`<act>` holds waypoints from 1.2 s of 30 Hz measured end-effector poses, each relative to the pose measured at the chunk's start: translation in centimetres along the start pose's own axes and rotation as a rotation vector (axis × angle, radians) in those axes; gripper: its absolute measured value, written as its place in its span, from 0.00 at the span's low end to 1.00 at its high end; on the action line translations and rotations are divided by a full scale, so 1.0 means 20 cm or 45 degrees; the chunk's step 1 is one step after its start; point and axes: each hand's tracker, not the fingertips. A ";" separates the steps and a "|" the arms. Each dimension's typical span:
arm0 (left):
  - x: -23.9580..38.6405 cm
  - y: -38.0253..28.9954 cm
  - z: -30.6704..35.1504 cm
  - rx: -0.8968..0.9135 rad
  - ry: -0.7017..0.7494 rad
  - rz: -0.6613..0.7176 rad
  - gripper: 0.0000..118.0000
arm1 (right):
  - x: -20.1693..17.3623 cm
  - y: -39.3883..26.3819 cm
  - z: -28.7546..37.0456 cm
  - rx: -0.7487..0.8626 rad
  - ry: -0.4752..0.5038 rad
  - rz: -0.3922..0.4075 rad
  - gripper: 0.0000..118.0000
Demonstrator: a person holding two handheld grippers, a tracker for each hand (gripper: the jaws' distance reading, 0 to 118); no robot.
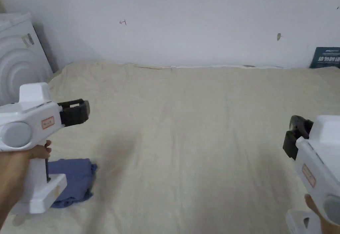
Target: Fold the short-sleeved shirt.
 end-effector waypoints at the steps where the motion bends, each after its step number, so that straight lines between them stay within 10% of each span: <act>1: 0.08 0.03 0.06 0.058 -0.025 0.012 0.92 | 0.03 0.03 0.03 0.027 -0.012 0.004 0.01; 9: 0.61 0.03 0.23 0.347 -0.175 -0.043 0.88 | 0.22 0.19 0.26 0.186 -0.112 0.087 0.01; 17: 1.01 -0.18 0.34 0.577 -0.119 -0.163 0.62 | 0.36 0.18 0.35 0.246 -0.143 0.100 0.01; 21: 1.10 -0.26 0.35 0.551 -0.135 -0.188 0.00 | 0.39 0.17 0.36 0.245 -0.141 0.091 0.01; 36: 1.08 -0.32 0.37 0.472 -0.212 -0.097 0.00 | 0.38 0.17 0.38 0.244 -0.122 0.083 0.01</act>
